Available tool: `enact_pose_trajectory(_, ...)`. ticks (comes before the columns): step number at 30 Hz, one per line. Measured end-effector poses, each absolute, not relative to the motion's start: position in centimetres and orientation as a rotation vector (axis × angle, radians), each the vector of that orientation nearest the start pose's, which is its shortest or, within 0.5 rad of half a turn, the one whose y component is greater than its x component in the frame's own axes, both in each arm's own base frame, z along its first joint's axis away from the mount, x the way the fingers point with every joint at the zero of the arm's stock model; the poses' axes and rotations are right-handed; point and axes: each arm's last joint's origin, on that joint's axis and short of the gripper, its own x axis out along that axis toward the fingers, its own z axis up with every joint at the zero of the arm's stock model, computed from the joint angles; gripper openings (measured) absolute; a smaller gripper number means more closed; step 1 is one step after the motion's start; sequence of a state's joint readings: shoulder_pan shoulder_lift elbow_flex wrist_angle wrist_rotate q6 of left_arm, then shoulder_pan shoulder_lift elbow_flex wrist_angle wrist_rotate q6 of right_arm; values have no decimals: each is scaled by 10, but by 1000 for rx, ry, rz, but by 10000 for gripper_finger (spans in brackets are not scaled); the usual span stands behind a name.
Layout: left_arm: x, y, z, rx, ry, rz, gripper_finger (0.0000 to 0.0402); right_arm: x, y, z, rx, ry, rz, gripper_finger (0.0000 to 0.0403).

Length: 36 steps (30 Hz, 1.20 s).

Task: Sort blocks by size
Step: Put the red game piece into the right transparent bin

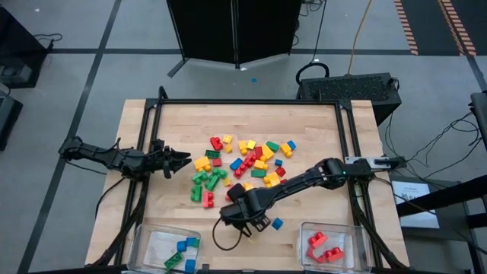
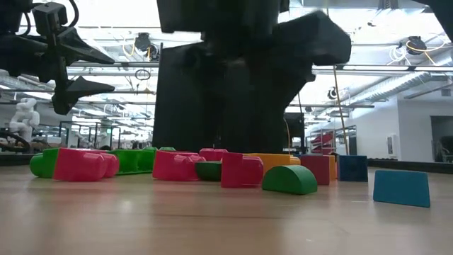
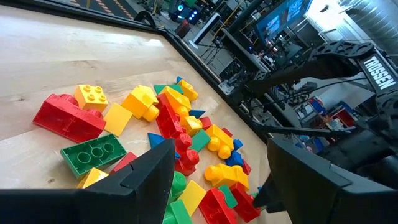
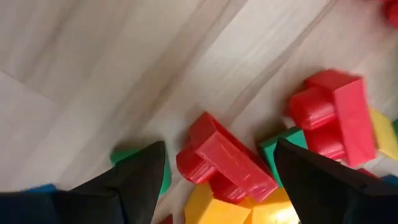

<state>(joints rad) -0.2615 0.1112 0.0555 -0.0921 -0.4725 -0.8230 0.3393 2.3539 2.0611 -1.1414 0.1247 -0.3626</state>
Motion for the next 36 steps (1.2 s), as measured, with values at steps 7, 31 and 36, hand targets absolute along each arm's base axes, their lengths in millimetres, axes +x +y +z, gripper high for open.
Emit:
enact_pose_trajectory(7, 98, -13, 165, -765, 44, 254, 255, 434, 149, 153, -694, 1451, 495, 267)
enact_pose_trajectory(31, 98, -13, 165, -772, 46, 255, 255, 441, 151, 164, -560, 1433, 336, 142)
enact_pose_trajectory(36, 98, -13, 165, -772, 47, 256, 255, 449, 153, 230, -486, 1325, 247, 142)
